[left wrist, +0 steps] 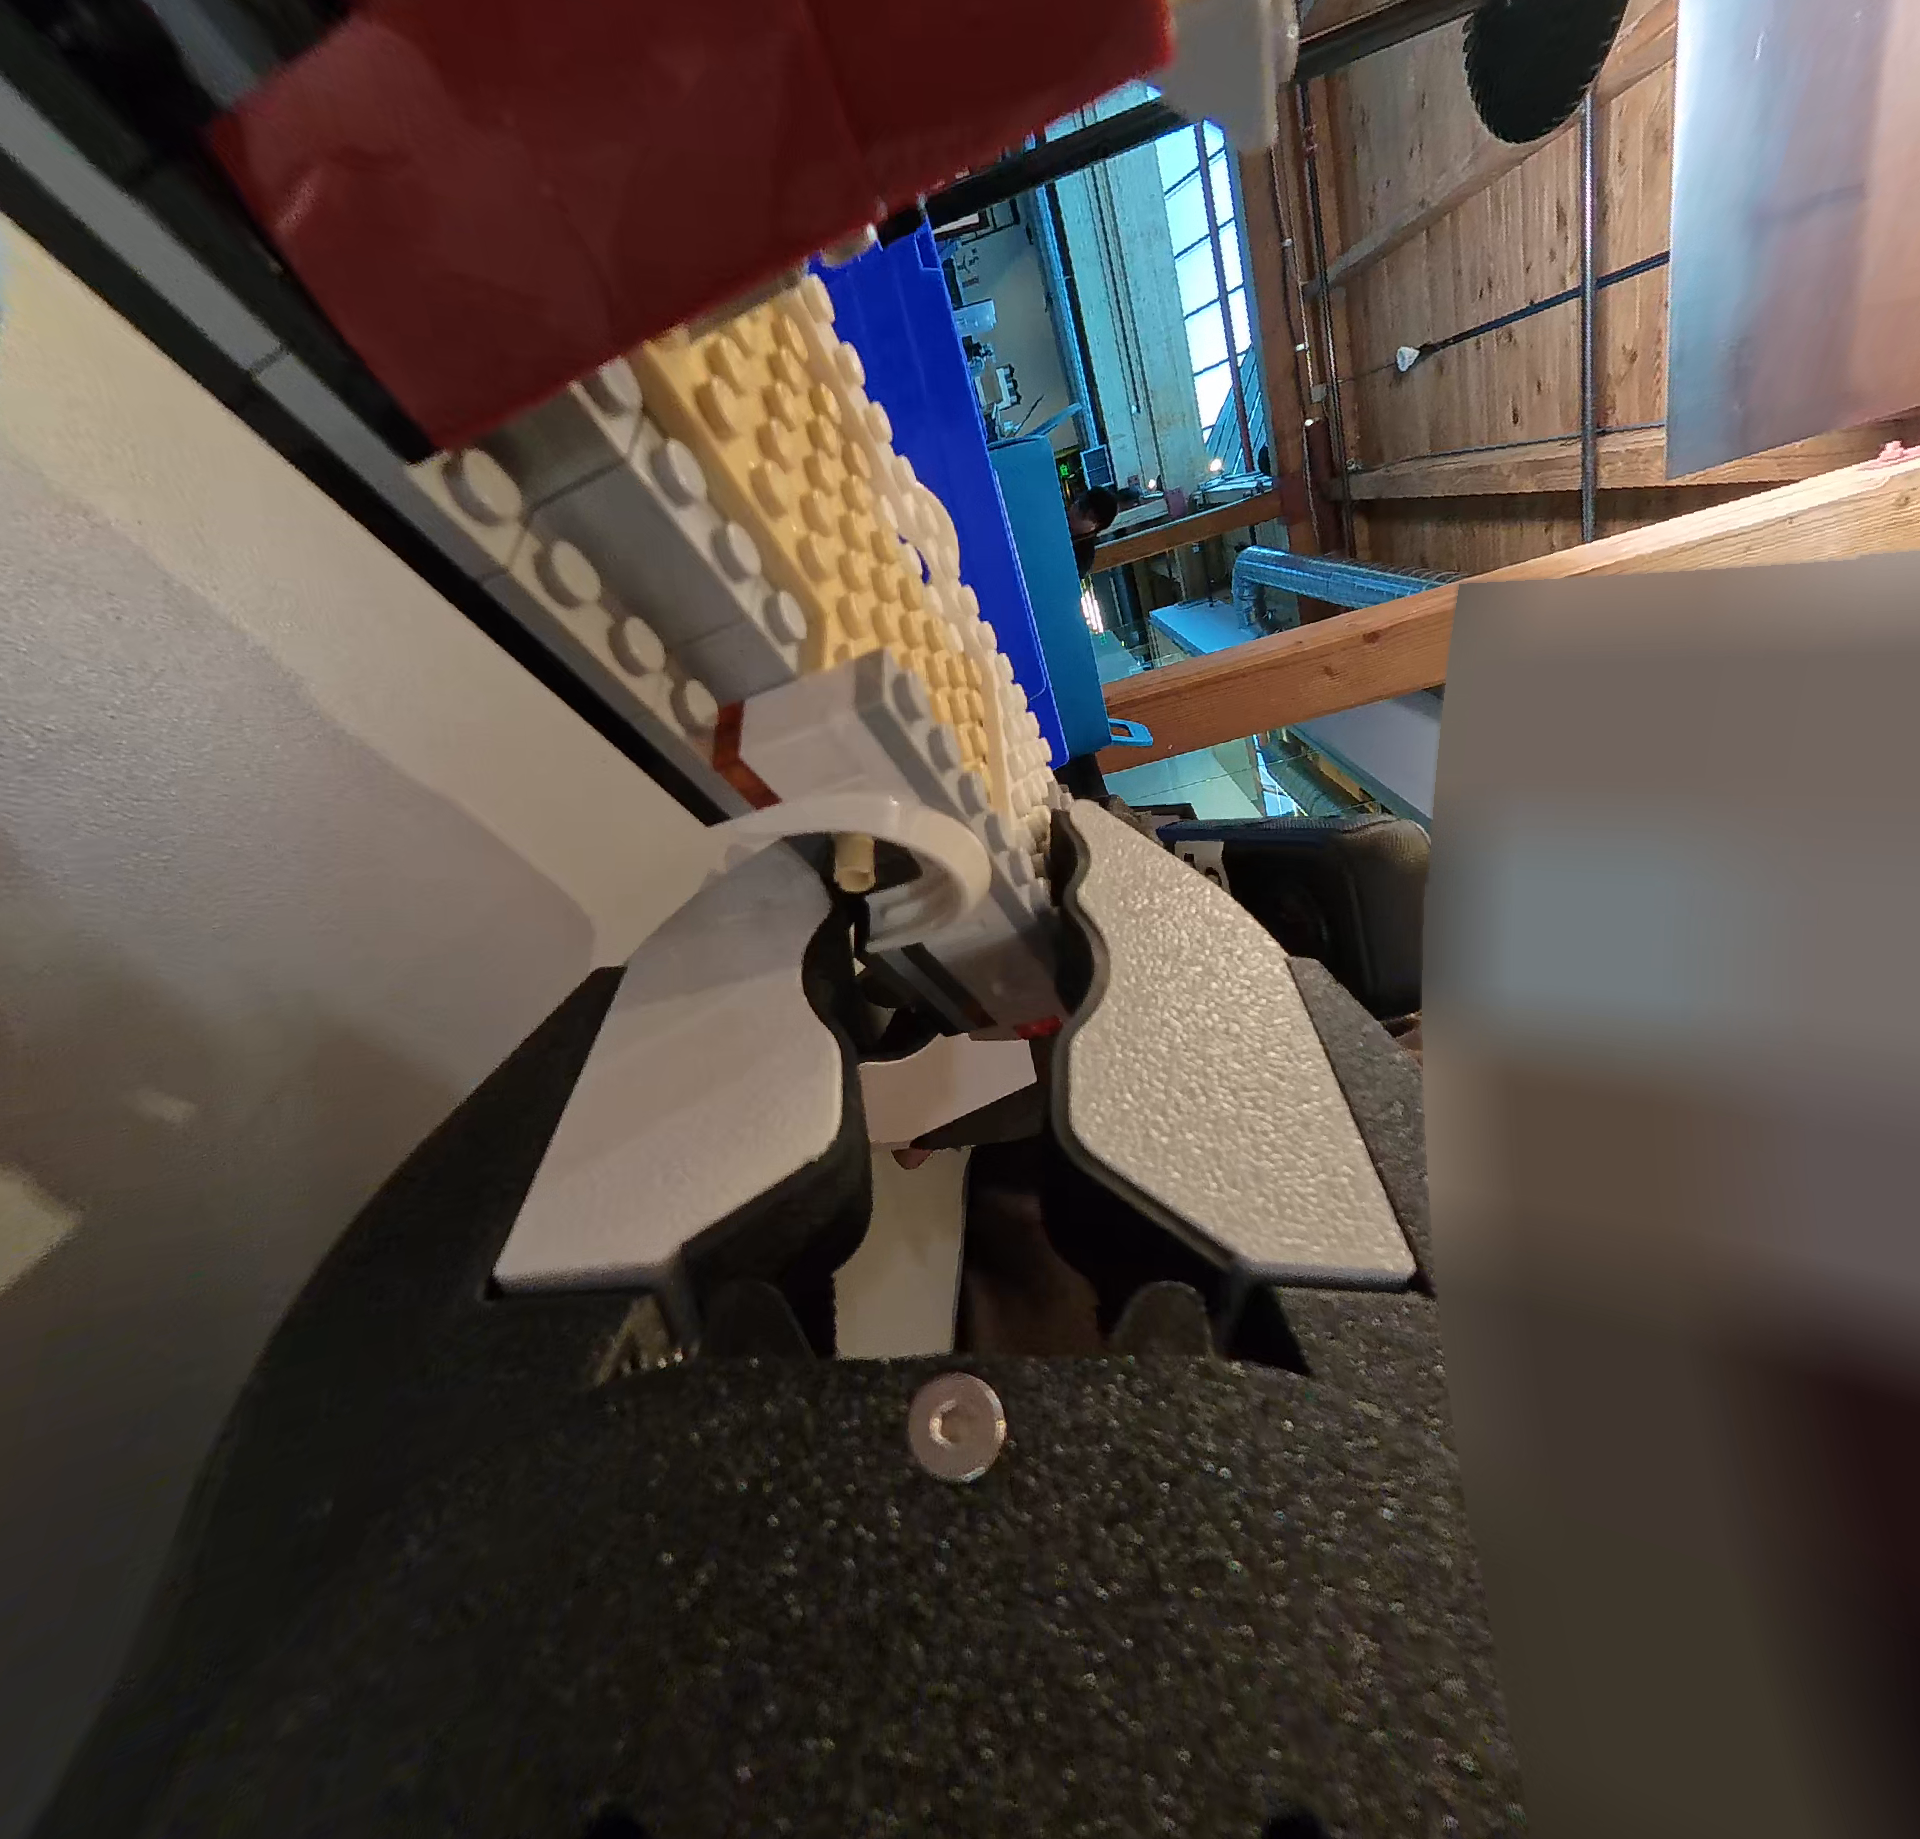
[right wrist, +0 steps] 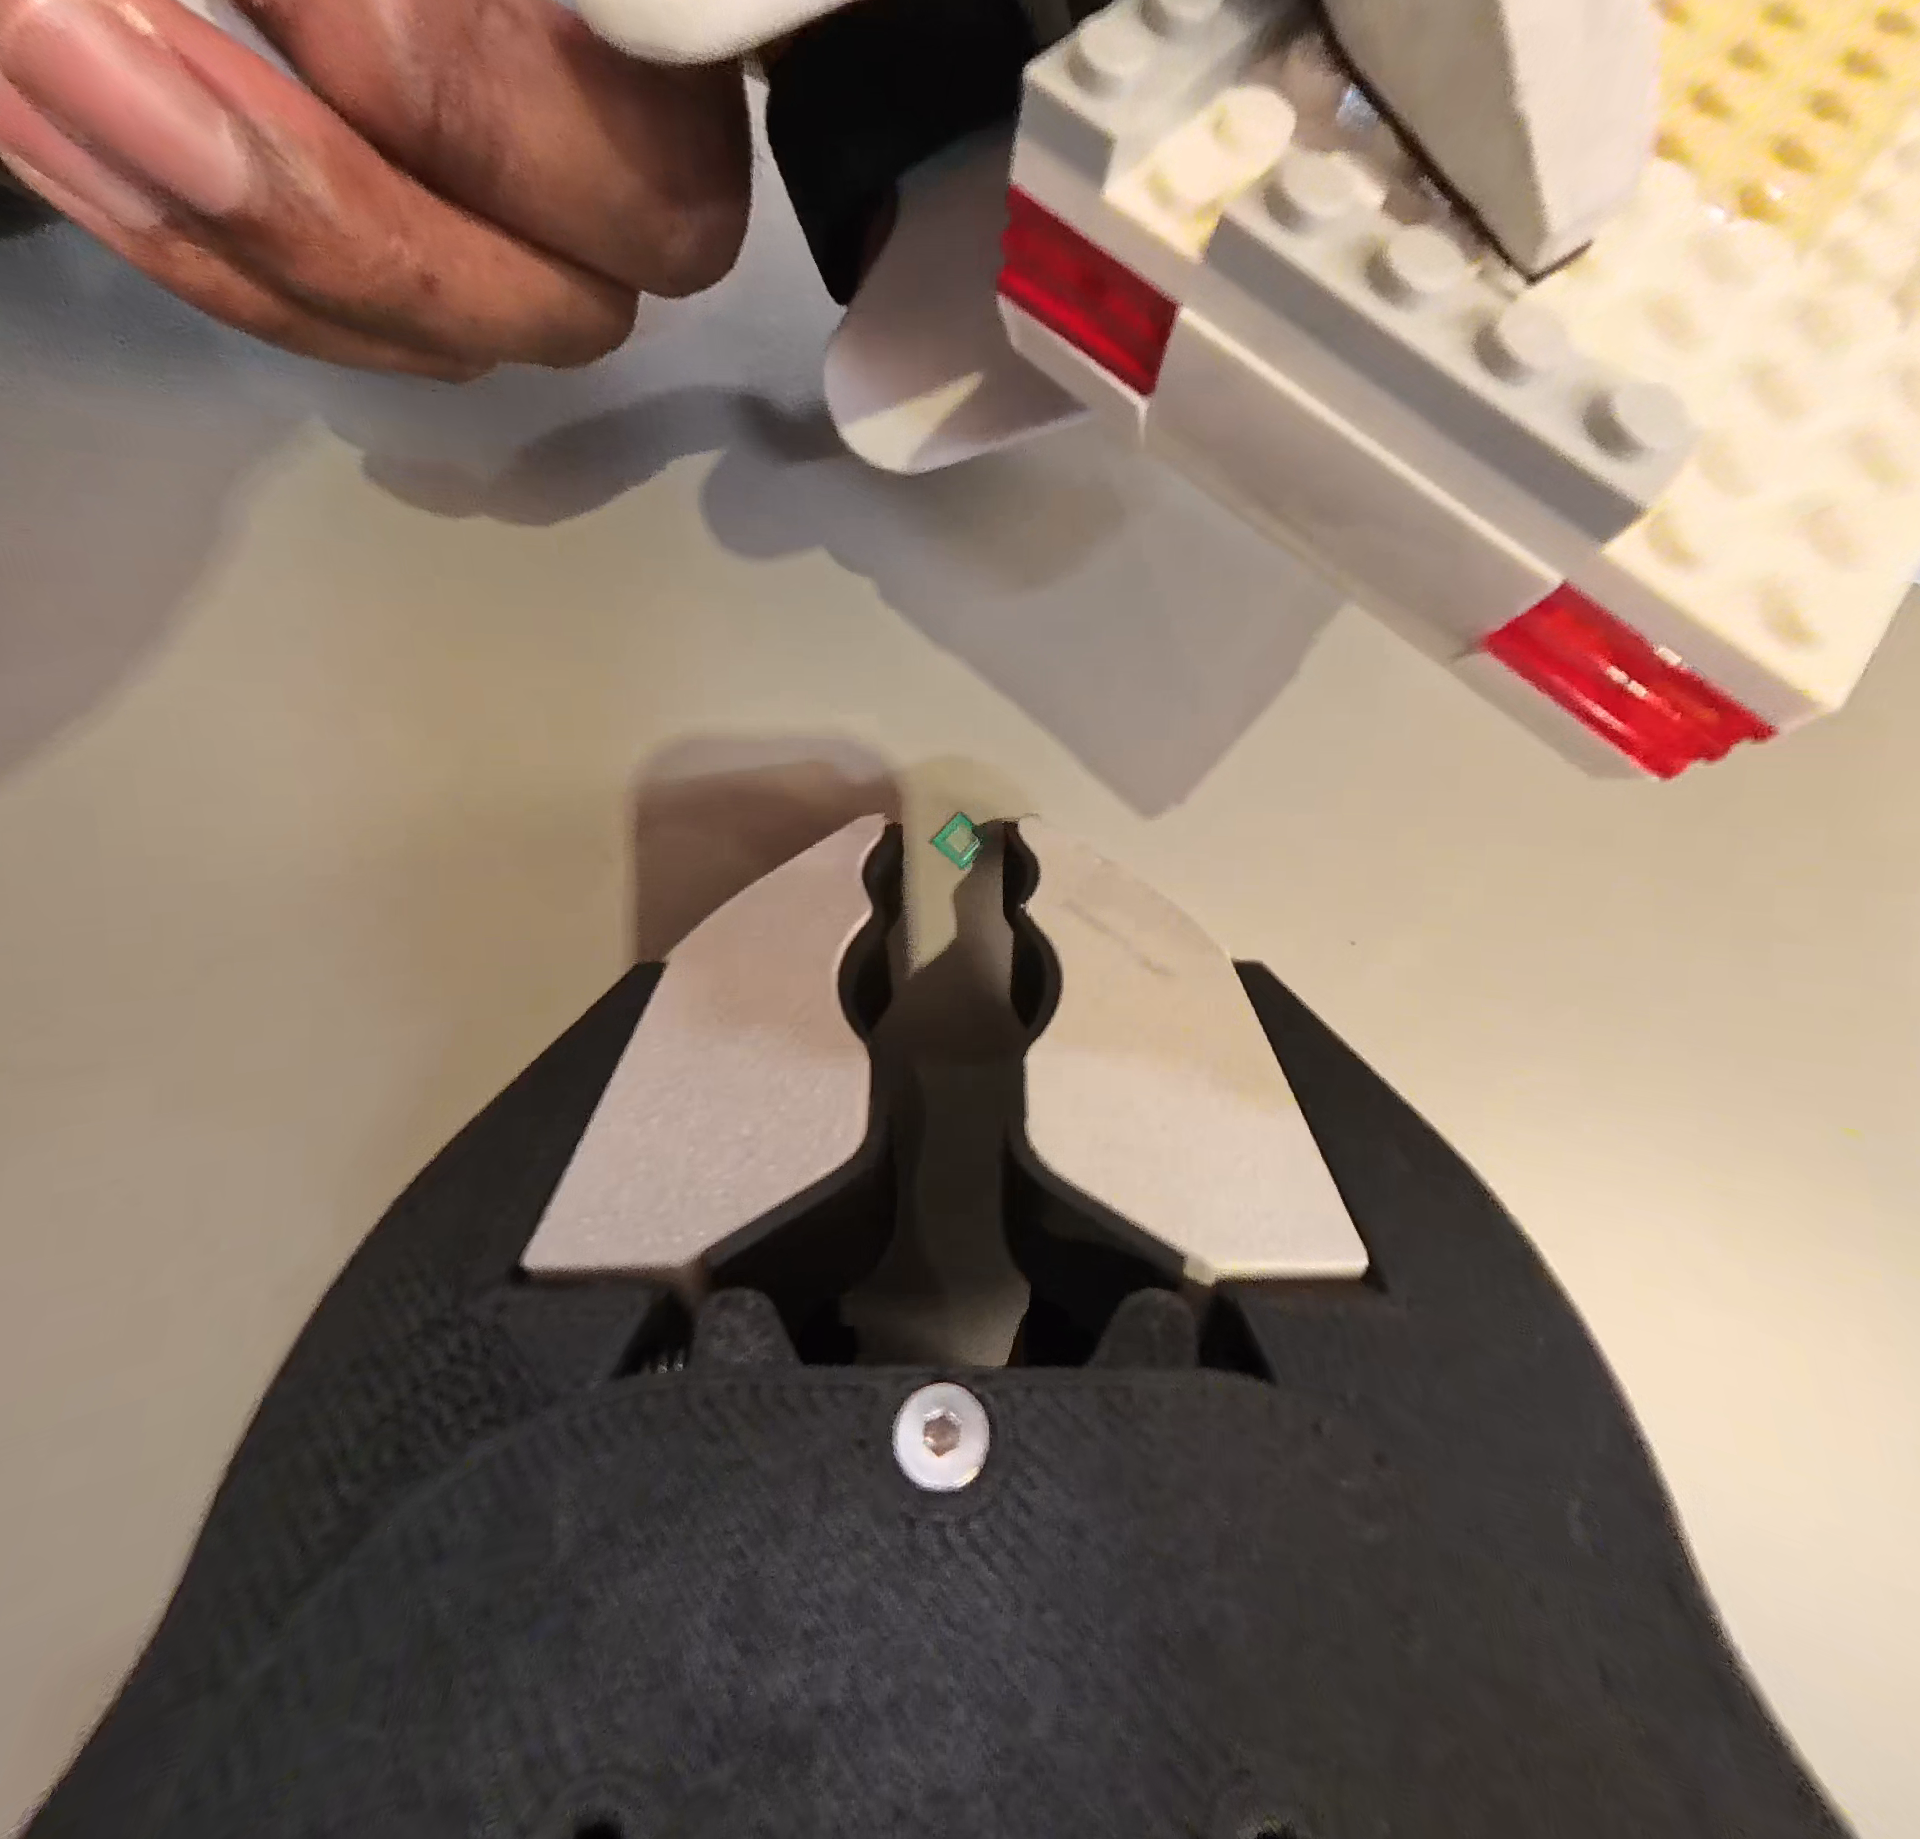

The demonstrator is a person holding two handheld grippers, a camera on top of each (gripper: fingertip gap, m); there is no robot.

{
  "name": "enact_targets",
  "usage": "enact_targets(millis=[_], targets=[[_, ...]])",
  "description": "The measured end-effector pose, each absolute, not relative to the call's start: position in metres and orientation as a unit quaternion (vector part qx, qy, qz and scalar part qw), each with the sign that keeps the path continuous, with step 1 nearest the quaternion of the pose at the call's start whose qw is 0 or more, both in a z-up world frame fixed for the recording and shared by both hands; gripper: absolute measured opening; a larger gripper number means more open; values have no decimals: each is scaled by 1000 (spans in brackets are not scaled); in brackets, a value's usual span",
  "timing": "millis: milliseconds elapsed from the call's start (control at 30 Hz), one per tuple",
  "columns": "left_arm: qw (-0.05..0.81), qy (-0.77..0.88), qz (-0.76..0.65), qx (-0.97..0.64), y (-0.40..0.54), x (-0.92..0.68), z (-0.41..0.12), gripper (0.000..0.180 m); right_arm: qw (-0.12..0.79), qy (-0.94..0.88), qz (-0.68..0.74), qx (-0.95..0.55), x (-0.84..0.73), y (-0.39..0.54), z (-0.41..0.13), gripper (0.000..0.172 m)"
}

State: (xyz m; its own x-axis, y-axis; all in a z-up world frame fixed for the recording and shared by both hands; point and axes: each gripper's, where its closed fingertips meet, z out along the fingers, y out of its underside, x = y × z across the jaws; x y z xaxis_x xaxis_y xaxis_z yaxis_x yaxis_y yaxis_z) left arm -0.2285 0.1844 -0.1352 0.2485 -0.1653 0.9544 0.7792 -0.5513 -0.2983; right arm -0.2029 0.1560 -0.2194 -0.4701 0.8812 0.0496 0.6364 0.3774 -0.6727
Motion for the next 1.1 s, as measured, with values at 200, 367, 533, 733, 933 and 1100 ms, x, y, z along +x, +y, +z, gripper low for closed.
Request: enact_targets(millis=[200, 367, 533, 733, 933, 1100], targets=[[411, -227, -574, -670, 184, -226, -135, 36, 210, -804, 294, -472, -204, 158, -220, 11], [411, -229, -574, -670, 185, -227, -136, 36, 211, -805, 292, -471, -204, 158, -220, 10], [411, -233, -576, -667, 185, -228, -137, 35, 210, -804, 298, -470, -201, 158, -218, 6], [406, -241, -577, -666, 186, -229, -140, 36, 221, -795, 311, -472, -201, 165, -205, 5], [408, -242, -575, -666, 187, -230, -140, 36, 213, -792, 308, -482, -201, 166, -208, 12], [409, -240, -576, -666, 186, -229, -139, 36, 210, -796, 294, -485, -204, 163, -216, 14]])
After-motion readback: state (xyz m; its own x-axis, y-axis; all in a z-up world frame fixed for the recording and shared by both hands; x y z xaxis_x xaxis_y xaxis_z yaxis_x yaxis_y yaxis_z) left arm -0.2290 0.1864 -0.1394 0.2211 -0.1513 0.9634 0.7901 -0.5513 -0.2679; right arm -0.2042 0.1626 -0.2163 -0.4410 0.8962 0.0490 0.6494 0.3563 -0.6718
